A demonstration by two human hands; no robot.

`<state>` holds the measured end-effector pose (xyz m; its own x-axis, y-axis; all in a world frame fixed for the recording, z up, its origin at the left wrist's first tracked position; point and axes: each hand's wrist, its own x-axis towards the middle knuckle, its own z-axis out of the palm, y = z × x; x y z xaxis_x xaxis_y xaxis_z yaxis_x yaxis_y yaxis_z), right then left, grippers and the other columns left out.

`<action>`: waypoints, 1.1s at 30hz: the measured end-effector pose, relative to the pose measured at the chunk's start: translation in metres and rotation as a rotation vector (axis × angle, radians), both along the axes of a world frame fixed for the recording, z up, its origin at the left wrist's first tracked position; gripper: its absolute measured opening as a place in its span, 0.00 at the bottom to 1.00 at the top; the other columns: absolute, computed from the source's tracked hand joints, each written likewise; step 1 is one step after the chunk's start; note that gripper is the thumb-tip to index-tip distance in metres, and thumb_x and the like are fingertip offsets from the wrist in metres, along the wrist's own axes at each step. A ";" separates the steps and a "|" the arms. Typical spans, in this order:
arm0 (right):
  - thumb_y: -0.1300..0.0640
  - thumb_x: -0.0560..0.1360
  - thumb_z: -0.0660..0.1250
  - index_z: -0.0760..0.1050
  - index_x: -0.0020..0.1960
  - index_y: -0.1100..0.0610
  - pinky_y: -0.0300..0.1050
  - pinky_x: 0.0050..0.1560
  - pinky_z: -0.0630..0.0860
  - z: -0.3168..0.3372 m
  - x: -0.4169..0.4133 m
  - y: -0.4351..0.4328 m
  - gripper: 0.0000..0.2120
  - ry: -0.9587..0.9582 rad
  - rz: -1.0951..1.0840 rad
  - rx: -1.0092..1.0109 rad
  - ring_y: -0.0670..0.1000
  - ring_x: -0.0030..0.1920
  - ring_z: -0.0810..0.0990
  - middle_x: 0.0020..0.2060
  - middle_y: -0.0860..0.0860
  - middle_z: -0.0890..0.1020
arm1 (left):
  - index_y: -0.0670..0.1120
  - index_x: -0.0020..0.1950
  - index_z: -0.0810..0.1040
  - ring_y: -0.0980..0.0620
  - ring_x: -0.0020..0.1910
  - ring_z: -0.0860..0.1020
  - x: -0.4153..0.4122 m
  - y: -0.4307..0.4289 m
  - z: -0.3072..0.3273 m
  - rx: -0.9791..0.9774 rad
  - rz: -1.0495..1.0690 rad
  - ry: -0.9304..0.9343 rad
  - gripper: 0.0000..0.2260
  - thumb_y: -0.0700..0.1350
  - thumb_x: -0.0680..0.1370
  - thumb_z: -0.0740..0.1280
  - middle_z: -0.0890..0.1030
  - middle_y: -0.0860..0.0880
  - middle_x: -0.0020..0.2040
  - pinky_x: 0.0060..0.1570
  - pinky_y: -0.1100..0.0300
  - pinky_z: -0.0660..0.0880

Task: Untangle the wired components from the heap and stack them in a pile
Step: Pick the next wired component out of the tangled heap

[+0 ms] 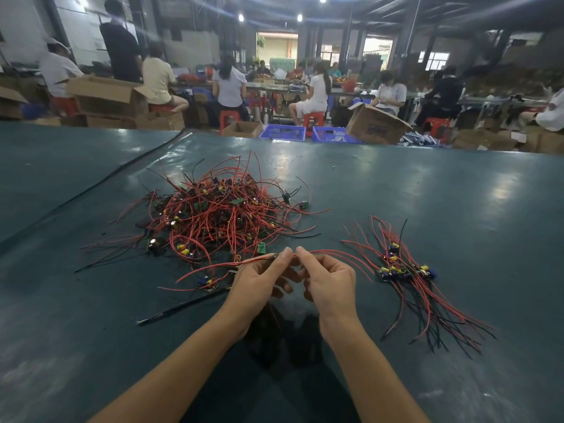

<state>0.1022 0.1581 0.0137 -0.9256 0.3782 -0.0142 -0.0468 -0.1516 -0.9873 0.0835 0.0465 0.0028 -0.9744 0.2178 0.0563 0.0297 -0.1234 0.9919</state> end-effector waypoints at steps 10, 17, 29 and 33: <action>0.56 0.73 0.73 0.81 0.27 0.56 0.41 0.28 0.68 -0.002 -0.009 0.016 0.16 -0.076 -0.191 -0.117 0.44 0.21 0.68 0.24 0.47 0.80 | 0.47 0.38 0.86 0.56 0.30 0.77 0.004 0.003 0.006 0.028 -0.060 -0.050 0.18 0.61 0.69 0.68 0.83 0.46 0.34 0.33 0.67 0.73; 0.60 0.74 0.72 0.80 0.35 0.58 0.35 0.19 0.59 0.001 -0.014 0.054 0.09 -0.025 -0.358 -0.286 0.43 0.20 0.61 0.26 0.49 0.82 | 0.44 0.38 0.86 0.55 0.30 0.77 0.002 -0.002 0.011 0.011 -0.089 -0.028 0.21 0.61 0.68 0.67 0.82 0.45 0.32 0.34 0.66 0.74; 0.48 0.77 0.67 0.84 0.36 0.60 0.50 0.37 0.81 -0.008 -0.008 0.005 0.19 0.027 0.076 0.158 0.53 0.32 0.82 0.32 0.58 0.84 | 0.46 0.33 0.84 0.55 0.27 0.79 0.003 0.001 0.009 0.031 -0.051 -0.046 0.17 0.59 0.70 0.67 0.83 0.47 0.31 0.28 0.67 0.73; 0.44 0.80 0.61 0.75 0.44 0.76 0.65 0.42 0.79 -0.011 -0.009 0.004 0.31 0.030 0.039 0.275 0.68 0.36 0.80 0.36 0.71 0.79 | 0.45 0.36 0.83 0.55 0.29 0.79 0.000 -0.002 0.008 -0.034 -0.040 -0.026 0.19 0.61 0.70 0.67 0.82 0.47 0.31 0.30 0.68 0.73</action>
